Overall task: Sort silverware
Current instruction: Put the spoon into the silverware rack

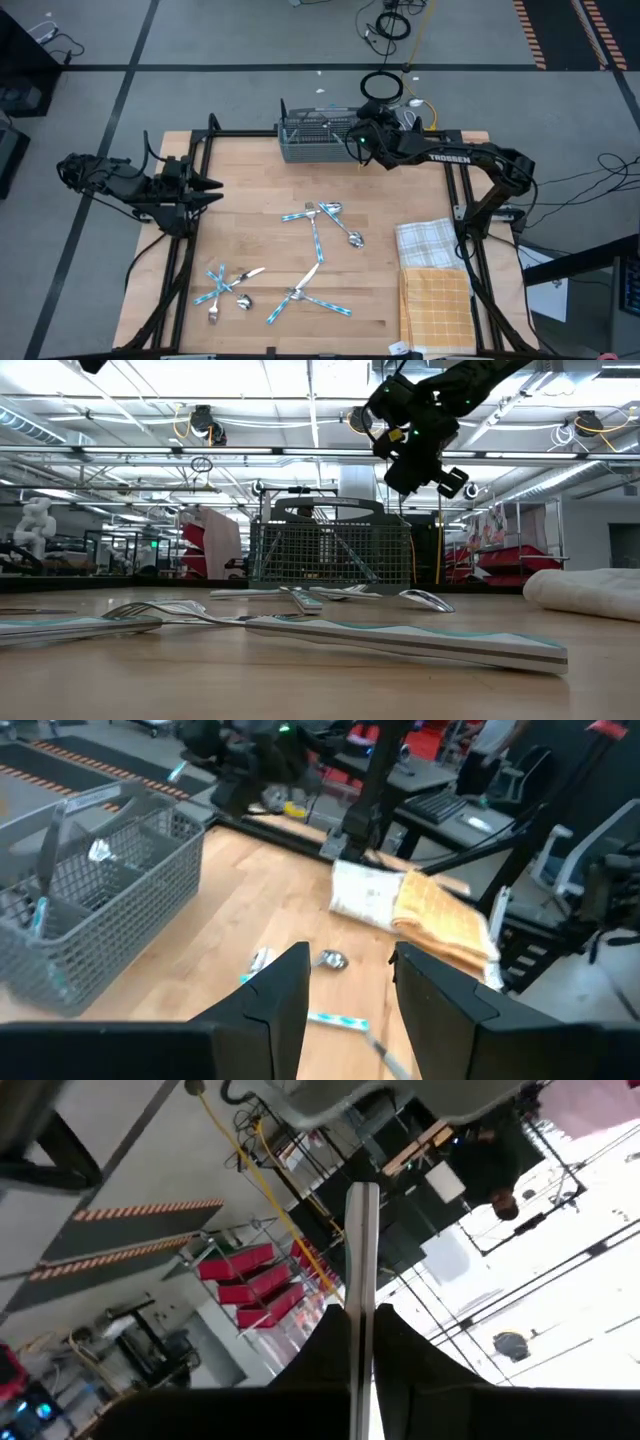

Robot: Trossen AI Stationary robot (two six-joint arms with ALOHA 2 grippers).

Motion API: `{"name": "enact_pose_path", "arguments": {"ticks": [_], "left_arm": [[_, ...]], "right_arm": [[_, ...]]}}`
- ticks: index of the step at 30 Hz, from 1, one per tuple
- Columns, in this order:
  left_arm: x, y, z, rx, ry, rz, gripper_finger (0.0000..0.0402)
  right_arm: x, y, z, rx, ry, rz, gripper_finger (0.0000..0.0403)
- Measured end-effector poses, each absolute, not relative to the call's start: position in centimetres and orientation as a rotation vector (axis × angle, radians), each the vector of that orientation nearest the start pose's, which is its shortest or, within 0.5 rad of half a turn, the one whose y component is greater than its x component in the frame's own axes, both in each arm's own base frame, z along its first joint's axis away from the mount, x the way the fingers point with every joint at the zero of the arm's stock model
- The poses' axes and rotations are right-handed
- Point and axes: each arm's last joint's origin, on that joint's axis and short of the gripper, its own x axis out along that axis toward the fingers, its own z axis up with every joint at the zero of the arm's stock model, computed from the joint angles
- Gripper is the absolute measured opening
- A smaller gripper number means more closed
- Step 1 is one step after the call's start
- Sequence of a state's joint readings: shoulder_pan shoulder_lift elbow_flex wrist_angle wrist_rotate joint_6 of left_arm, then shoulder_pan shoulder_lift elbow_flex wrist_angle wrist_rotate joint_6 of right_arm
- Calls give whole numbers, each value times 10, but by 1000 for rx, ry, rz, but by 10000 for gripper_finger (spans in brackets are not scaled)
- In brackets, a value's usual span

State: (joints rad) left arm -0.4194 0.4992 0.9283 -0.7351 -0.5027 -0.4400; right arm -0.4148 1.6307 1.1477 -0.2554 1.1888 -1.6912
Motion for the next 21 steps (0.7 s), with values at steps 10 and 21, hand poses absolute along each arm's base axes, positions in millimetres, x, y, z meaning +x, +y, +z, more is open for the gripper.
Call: {"name": "enact_pose_path", "arguments": {"ticks": [10,21], "left_arm": [[72,-15,352,-283,292,215,152],[71,-14,351,-272,300,235,152]], "right_arm": [[294,-151,238,-1602,1897,-322,0],[304,-145,219,-1647,1839,-132,0]]}}
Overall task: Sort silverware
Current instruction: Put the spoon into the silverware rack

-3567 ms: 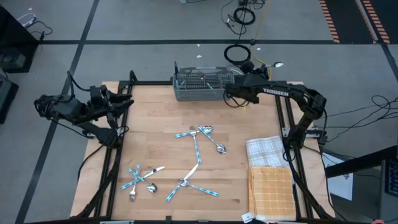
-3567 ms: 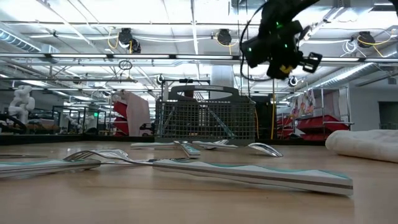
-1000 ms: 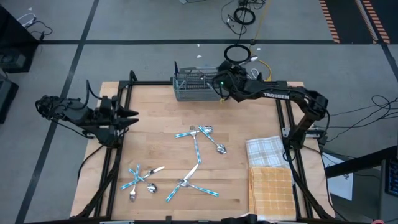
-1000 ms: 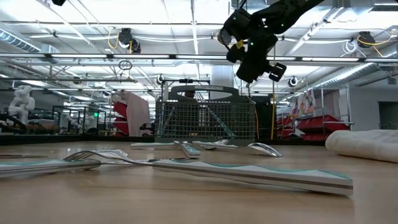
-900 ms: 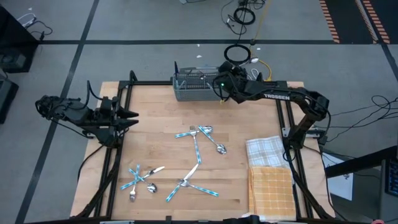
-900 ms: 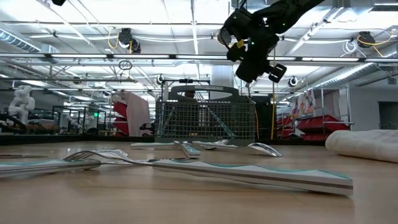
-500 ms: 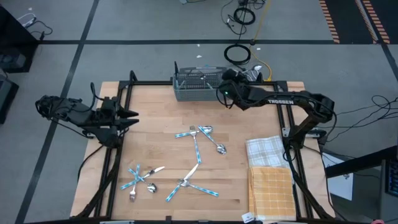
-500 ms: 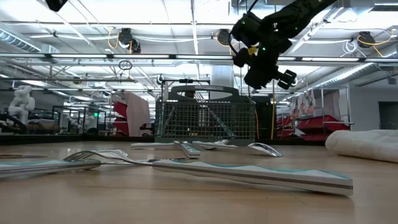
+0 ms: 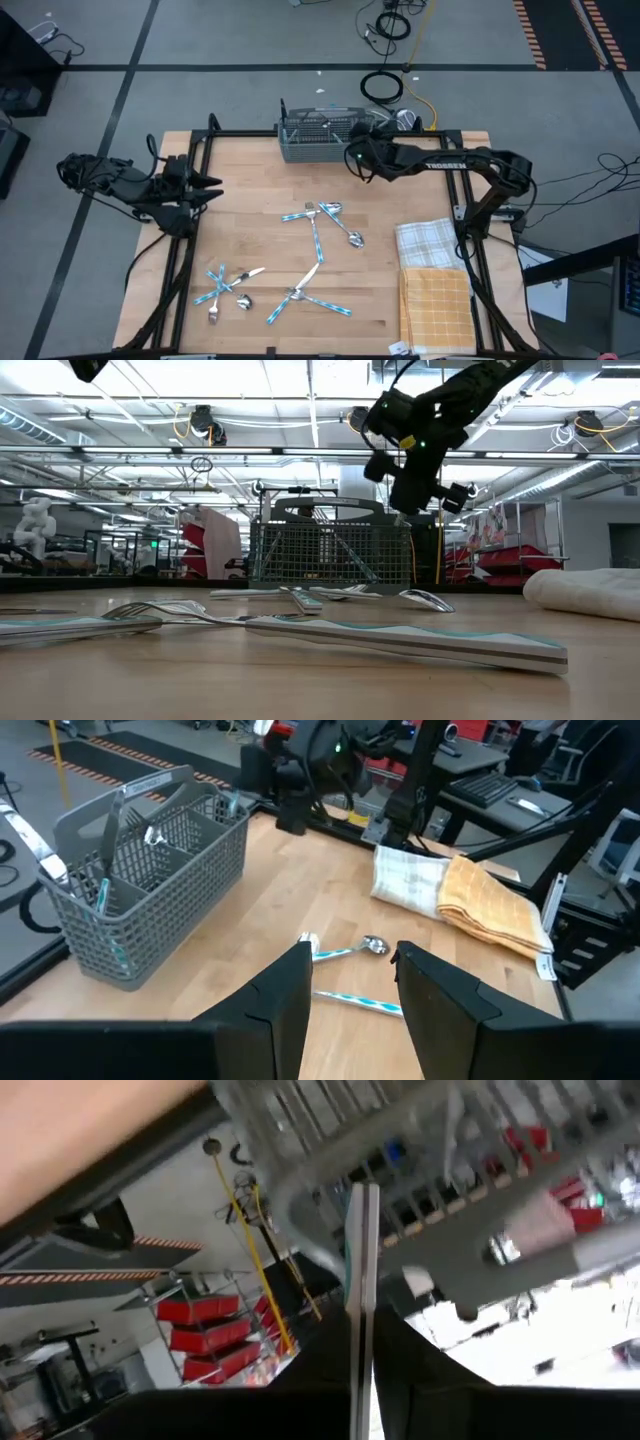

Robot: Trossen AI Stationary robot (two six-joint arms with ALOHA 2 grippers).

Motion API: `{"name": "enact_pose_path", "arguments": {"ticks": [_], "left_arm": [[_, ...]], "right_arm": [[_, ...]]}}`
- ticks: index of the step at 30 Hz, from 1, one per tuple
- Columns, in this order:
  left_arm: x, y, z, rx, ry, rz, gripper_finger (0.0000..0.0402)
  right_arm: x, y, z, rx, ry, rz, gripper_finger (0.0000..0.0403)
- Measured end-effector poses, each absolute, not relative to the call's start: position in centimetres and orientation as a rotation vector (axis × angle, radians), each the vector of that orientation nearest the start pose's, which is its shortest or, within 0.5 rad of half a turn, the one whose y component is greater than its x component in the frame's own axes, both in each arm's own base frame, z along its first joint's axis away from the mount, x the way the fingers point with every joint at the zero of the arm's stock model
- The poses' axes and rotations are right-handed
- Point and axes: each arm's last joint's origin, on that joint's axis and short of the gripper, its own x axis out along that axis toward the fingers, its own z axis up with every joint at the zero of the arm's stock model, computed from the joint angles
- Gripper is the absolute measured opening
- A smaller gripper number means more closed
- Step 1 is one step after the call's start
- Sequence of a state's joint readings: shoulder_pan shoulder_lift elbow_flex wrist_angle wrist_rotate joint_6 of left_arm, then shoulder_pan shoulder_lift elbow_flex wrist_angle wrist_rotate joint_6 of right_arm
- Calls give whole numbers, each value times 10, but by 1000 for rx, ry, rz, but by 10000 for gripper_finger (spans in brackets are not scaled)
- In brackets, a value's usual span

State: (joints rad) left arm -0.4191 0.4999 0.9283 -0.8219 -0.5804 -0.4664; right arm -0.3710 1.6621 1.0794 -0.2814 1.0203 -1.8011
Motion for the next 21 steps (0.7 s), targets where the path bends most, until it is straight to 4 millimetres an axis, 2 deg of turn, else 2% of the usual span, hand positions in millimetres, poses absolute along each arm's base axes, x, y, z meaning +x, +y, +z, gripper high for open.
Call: {"name": "enact_pose_path", "arguments": {"ticks": [9,14,21], "left_arm": [[71,-14,351,-271,298,239,152],[71,-14,351,-267,290,262,152],[71,-13,351,-265,286,274,152]], "right_arm": [[304,-147,211,-1651,1866,-80,0],[297,-146,205,-1638,1891,57,0],[297,-146,205,-1609,1877,17,8]]}}
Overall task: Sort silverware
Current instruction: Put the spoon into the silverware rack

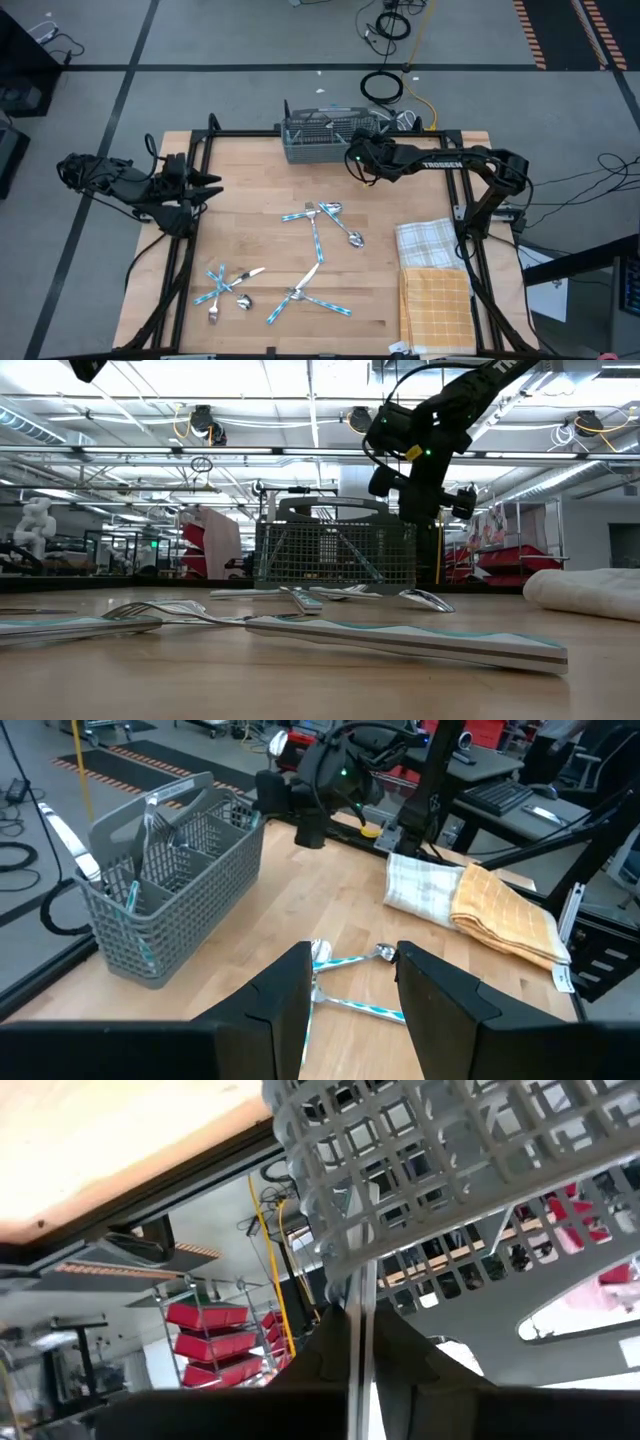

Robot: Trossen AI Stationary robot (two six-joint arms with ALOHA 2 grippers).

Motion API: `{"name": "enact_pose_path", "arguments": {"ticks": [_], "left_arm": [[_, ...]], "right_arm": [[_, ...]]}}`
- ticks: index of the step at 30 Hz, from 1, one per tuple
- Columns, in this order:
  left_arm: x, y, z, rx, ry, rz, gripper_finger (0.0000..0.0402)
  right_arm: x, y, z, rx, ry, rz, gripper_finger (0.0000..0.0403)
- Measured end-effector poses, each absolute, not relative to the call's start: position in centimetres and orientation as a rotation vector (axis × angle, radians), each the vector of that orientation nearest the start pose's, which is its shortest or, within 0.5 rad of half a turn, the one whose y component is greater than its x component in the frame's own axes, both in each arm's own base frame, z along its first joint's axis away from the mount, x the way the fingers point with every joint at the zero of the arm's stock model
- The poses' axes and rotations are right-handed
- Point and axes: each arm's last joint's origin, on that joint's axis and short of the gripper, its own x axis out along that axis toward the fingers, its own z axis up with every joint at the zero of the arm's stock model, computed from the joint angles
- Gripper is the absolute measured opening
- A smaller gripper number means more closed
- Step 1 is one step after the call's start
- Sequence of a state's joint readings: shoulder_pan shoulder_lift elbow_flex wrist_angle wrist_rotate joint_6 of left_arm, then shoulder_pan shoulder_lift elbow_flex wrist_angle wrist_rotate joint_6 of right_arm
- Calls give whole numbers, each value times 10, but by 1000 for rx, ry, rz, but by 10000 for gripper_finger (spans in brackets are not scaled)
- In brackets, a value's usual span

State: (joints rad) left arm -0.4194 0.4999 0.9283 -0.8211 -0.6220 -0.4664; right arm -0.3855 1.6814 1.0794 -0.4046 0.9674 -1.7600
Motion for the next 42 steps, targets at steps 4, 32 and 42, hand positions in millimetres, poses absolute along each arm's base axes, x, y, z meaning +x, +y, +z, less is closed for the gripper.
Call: {"name": "enact_pose_path", "arguments": {"ticks": [4,32,42], "left_arm": [[71,-13,352,-265,285,276,152],[71,-12,352,-258,272,313,152],[71,-12,352,-280,269,325,152]], "right_arm": [[298,-146,205,-1573,1839,-18,45],[298,-127,220,-1352,1763,-470,162],[240,-61,255,-521,1412,-812,162]]}}
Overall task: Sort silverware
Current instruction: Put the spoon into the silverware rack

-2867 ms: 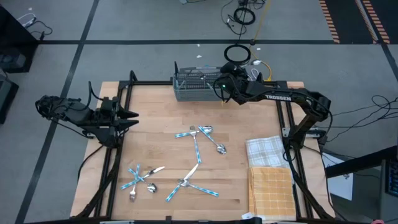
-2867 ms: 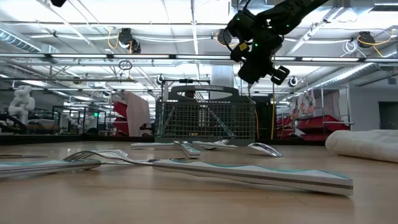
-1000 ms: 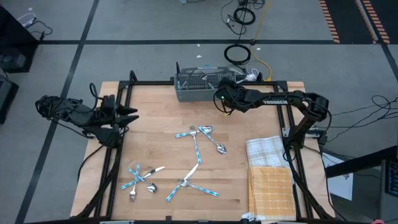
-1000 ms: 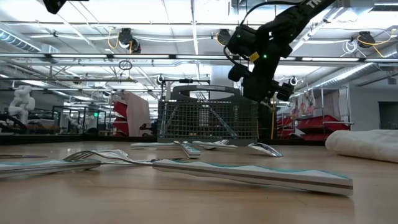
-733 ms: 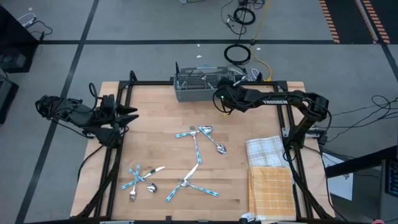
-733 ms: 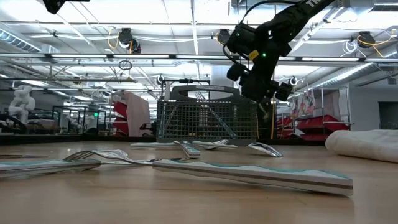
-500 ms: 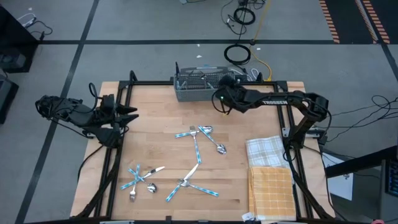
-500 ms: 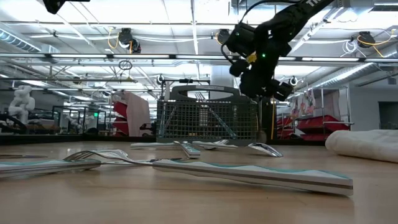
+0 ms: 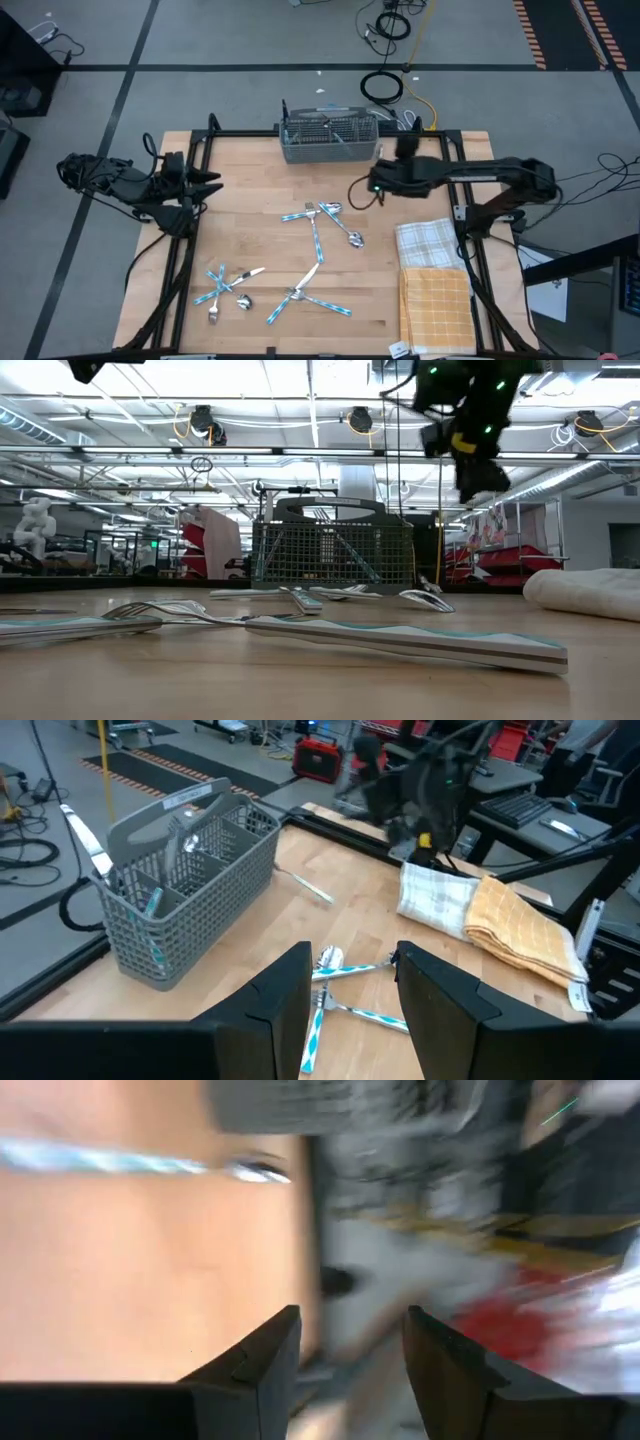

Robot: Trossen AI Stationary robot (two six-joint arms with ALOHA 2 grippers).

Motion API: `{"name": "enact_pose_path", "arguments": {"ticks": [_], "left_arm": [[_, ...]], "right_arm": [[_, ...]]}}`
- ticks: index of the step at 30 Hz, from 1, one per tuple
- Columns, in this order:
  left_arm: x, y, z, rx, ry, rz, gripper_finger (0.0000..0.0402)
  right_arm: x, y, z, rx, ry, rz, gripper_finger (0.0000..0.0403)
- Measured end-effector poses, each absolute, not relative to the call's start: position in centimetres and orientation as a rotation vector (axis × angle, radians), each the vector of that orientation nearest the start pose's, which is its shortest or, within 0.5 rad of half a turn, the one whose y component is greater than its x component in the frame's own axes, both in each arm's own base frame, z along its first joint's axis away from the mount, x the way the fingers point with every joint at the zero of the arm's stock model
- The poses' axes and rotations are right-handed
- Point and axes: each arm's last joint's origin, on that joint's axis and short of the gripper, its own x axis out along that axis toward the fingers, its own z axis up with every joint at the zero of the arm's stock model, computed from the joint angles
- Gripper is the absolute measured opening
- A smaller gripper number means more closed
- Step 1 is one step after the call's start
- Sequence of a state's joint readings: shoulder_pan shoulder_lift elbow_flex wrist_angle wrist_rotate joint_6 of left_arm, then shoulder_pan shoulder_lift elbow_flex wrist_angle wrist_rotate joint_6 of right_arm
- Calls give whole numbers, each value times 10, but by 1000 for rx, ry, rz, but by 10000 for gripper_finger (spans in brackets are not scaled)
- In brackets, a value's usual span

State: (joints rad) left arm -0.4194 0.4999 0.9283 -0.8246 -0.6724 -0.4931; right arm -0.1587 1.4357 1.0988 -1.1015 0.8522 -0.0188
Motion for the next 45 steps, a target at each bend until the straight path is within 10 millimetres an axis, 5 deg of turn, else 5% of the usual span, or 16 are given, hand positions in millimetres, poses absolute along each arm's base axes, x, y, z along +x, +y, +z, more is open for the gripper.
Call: {"name": "enact_pose_path", "arguments": {"ticks": [5,10,16,23,33,45], "left_arm": [[71,-10,352,-298,246,378,152],[70,-9,352,-413,197,447,152],[70,-8,353,-541,153,487,152],[70,-9,353,-595,154,464,152],[70,-9,352,-582,164,458,152],[70,-9,351,-560,177,456,152]], "right_arm": [[225,-55,270,-25,1253,-798,162],[224,-71,270,478,1124,-866,162],[247,-97,247,745,1089,-862,162],[265,-117,227,849,1018,-879,162],[254,-136,221,927,928,-1107,162],[243,-132,168,1074,738,-1164,162]]}}
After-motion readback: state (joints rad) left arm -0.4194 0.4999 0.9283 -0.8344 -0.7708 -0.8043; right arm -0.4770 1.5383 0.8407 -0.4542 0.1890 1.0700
